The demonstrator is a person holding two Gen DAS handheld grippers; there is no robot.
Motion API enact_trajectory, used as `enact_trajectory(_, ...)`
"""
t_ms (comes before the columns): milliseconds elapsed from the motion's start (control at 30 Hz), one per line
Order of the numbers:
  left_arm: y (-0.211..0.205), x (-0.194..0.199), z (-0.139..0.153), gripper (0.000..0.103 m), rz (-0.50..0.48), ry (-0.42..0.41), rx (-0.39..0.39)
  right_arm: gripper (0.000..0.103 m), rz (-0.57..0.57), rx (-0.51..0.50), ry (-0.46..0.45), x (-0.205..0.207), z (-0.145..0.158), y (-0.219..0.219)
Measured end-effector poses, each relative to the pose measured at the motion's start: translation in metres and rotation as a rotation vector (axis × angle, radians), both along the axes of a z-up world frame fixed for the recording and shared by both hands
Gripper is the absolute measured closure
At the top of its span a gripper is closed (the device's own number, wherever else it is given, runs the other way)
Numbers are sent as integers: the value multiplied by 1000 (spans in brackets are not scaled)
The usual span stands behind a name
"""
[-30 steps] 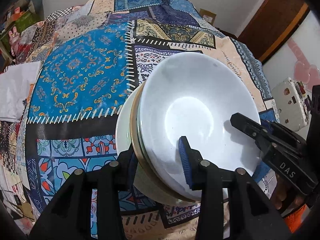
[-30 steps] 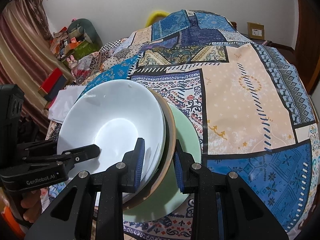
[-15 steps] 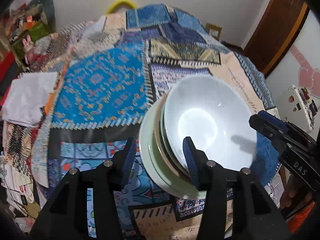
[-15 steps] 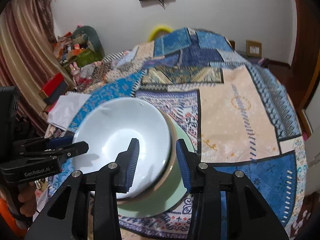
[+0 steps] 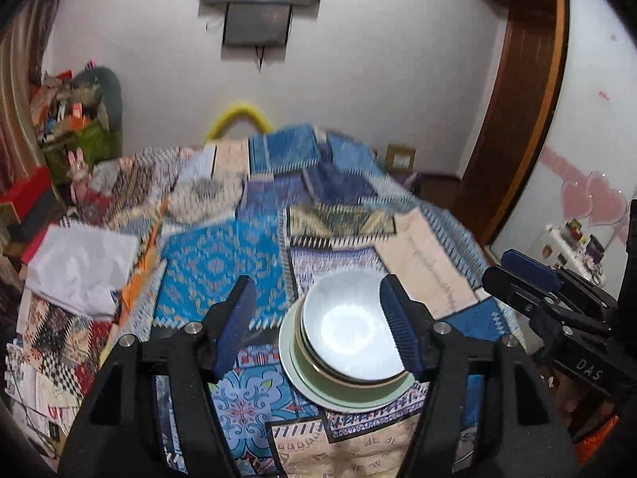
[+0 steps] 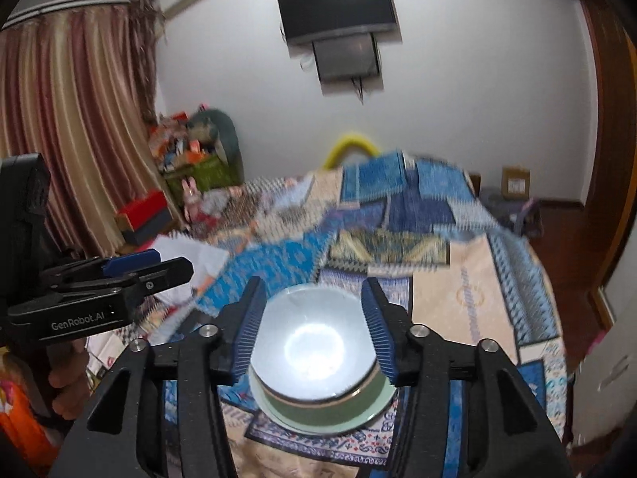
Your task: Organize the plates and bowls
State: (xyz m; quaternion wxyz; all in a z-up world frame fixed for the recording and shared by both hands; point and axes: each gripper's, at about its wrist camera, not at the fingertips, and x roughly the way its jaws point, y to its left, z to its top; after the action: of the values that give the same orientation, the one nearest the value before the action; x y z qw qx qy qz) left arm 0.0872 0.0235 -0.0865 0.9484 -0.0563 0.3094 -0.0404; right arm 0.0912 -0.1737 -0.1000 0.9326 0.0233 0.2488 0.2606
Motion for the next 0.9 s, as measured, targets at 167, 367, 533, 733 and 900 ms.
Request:
enact_trajectory(167, 2, -26, 27, 22, 15, -118, -5, 47, 0, 27, -77, -17, 19, -5)
enact_trajectory(367, -1, -50, 48, 8, 37, -236, 26, 31, -12, 39, -144, -29, 30, -7)
enact_trajectory(533, -3, -65, 57, 3, 51, -310, 52, 19, -26, 46, -183, -32, 35, -8)
enact_trajectory(733, -6, -74, 59, 0, 57, -357, 76, 6, -47, 46, -225, -41, 39, -10)
enact_trajectory(900, -6, -75, 58, 0, 55, -372, 83, 0, -61, 46, -256, -47, 40, -12)
